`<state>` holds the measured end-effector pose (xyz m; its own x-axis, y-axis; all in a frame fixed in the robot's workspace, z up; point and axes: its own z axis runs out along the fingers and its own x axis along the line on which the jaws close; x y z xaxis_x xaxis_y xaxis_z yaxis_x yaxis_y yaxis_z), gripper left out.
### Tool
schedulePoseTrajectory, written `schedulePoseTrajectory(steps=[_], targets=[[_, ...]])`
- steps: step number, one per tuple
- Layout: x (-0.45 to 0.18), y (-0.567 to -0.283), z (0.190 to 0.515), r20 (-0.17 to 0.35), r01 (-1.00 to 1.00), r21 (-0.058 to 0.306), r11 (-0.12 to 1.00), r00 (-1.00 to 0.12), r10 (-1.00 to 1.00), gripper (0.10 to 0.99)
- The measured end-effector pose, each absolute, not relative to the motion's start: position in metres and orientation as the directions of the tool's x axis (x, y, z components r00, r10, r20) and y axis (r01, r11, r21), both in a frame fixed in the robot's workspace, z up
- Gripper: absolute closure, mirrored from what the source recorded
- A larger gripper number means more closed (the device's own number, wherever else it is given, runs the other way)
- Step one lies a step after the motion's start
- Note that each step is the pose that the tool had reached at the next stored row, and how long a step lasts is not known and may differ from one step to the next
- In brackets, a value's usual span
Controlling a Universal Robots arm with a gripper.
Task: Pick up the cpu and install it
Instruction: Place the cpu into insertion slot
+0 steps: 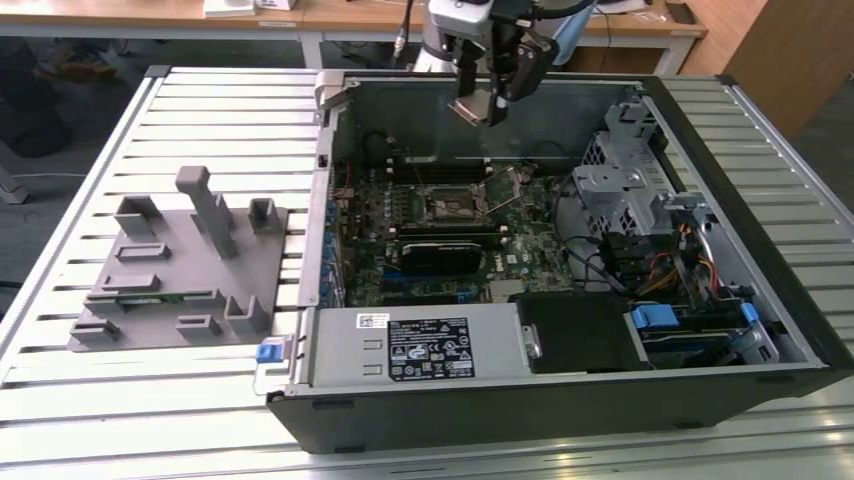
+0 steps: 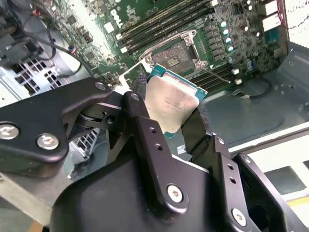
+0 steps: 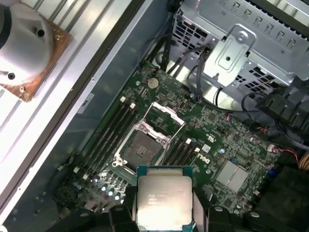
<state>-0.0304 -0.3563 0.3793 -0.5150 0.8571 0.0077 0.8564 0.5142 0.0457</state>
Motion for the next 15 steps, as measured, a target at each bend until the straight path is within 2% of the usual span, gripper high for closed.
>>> schedulePoseTrajectory(steps=[15], targets=[[-0.0304, -0.3553, 0.3781, 0.005, 0.936, 0.045, 0.350, -0.350, 0.937, 0.545]])
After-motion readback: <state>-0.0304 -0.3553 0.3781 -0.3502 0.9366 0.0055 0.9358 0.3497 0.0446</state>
